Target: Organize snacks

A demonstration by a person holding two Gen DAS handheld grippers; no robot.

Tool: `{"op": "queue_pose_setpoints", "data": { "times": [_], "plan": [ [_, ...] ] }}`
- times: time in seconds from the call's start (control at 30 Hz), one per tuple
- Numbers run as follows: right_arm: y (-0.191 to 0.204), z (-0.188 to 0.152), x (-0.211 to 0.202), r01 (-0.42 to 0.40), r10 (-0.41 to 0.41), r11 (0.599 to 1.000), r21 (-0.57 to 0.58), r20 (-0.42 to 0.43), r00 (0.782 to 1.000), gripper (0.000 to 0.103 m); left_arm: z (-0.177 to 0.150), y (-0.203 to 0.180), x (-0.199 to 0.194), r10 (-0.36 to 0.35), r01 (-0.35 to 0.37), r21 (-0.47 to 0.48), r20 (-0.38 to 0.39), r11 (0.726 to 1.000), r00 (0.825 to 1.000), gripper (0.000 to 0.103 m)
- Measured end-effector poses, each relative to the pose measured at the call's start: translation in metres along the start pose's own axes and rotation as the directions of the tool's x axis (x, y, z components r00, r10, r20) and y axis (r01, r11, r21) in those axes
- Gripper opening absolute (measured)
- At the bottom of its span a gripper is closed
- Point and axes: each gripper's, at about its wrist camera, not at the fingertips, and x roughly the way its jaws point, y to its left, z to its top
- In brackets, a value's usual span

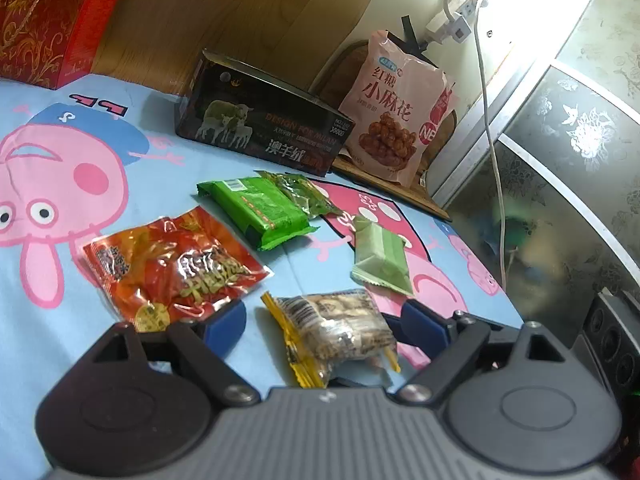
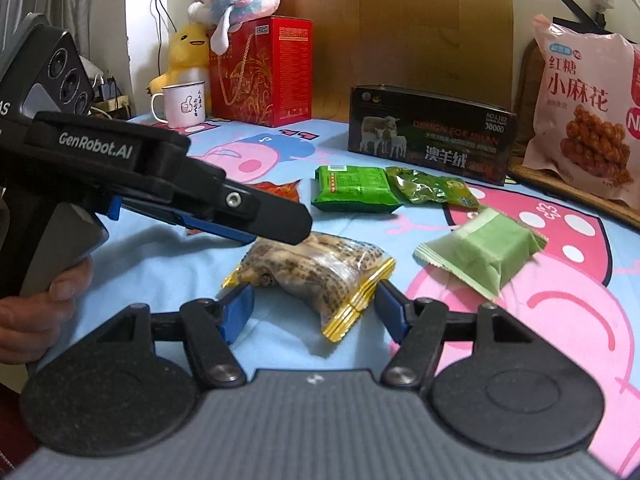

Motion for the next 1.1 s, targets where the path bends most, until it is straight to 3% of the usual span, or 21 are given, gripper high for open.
{"op": "queue_pose_setpoints", "data": {
  "times": [1.1],
  "plan": [
    [-0.0023, 0.0003, -0.0012, -0.015, 0.015, 1.000, 0.013, 0.002, 1.000, 0.071, -0.0009, -0.0018, 0.0031, -0.008, 0.008, 0.012, -0.001, 1.000, 1.000, 0.094]
  ]
}}
